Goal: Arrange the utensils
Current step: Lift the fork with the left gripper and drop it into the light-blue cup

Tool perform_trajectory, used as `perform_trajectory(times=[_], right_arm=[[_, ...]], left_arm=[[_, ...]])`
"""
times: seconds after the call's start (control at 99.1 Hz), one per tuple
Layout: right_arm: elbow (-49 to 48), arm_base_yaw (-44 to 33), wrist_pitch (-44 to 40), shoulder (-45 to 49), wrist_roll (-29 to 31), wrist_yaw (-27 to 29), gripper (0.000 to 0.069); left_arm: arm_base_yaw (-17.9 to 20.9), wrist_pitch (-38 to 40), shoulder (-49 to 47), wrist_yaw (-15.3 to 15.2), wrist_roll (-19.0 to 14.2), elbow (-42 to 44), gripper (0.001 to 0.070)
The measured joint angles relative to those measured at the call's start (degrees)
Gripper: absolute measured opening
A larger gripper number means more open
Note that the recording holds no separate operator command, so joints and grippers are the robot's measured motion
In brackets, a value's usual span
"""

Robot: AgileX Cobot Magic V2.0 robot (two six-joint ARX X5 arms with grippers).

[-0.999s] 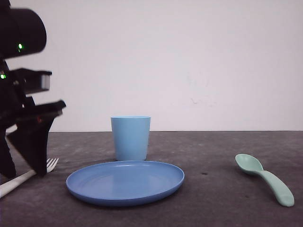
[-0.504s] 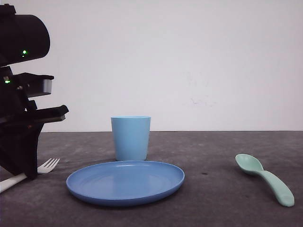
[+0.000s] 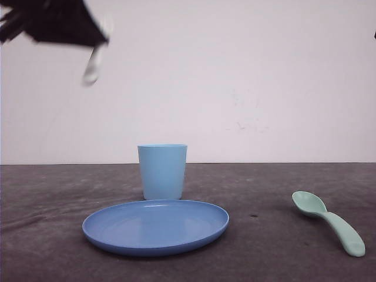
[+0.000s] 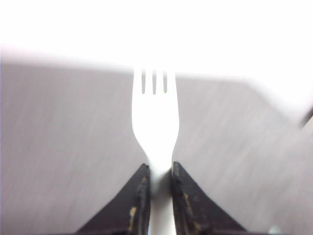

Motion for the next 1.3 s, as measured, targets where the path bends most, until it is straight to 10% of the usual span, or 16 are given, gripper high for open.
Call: perform_trajectory(times=[0.605, 1.059, 1.301], right_arm=[[0.0, 0.0, 2.6, 0.0, 0.0, 1.6, 0.0375], [0.0, 0.3, 2.3, 0.0, -0.2, 1.6, 0.0375], [0.0, 1.7, 1.9, 0.0, -0.1, 1.6, 0.0375]], left_arm=[[-5.8, 30.0, 25.8, -2.8, 0.5, 0.1, 0.0036], [-6.0, 29.6, 32.9, -3.1, 1.9, 0.8, 0.0046], [-6.0, 29.7, 32.9, -2.9, 1.7, 0.8, 0.019]])
